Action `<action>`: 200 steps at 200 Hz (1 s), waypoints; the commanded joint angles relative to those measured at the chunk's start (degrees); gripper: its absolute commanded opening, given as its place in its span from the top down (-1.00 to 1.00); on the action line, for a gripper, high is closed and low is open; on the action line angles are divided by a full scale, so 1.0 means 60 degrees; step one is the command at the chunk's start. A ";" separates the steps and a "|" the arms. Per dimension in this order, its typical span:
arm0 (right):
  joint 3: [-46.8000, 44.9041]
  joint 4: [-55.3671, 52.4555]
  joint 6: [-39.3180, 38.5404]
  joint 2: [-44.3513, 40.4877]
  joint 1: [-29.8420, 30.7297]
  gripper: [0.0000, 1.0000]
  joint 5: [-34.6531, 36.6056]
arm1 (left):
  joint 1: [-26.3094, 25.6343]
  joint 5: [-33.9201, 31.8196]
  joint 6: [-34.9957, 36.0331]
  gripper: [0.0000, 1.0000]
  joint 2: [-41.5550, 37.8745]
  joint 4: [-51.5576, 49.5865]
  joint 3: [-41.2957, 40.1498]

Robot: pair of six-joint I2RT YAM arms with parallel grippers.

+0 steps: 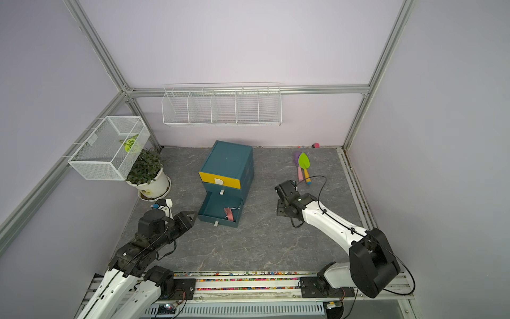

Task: Put the binder clips in the drawer according to color
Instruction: Pick up the binder clip at the center of the board.

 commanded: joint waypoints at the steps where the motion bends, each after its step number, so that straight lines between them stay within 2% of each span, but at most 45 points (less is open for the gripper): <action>1: -0.0257 -0.0629 -0.0661 0.0057 -0.0525 -0.22 -0.1205 | 0.0045 0.0126 -0.0062 0.07 0.0092 0.0183 0.0263; 69: 0.0770 -0.0478 -0.1132 0.2496 -0.0802 -0.20 -0.1210 | 0.0047 0.0129 -0.0066 0.07 0.0168 0.0221 0.0332; 92: 0.0955 -0.0417 -0.1217 0.2851 -0.0851 -0.20 -0.0760 | 0.0058 0.0147 -0.0109 0.07 0.0095 0.0290 0.0223; 116: 0.1113 -0.0235 -0.1308 0.3193 -0.1079 -0.18 -0.0892 | 0.0046 0.0162 -0.0101 0.07 0.0109 0.0294 0.0279; 148: 0.1410 -0.0173 -0.1571 0.3797 -0.1075 -0.03 -0.0906 | 0.0046 0.0143 -0.0047 0.06 0.0140 0.0293 0.0304; 200: 0.1540 -0.0049 -0.1804 0.3996 -0.1076 0.23 -0.0960 | 0.0055 0.0202 -0.0080 0.06 0.0193 0.0457 0.0204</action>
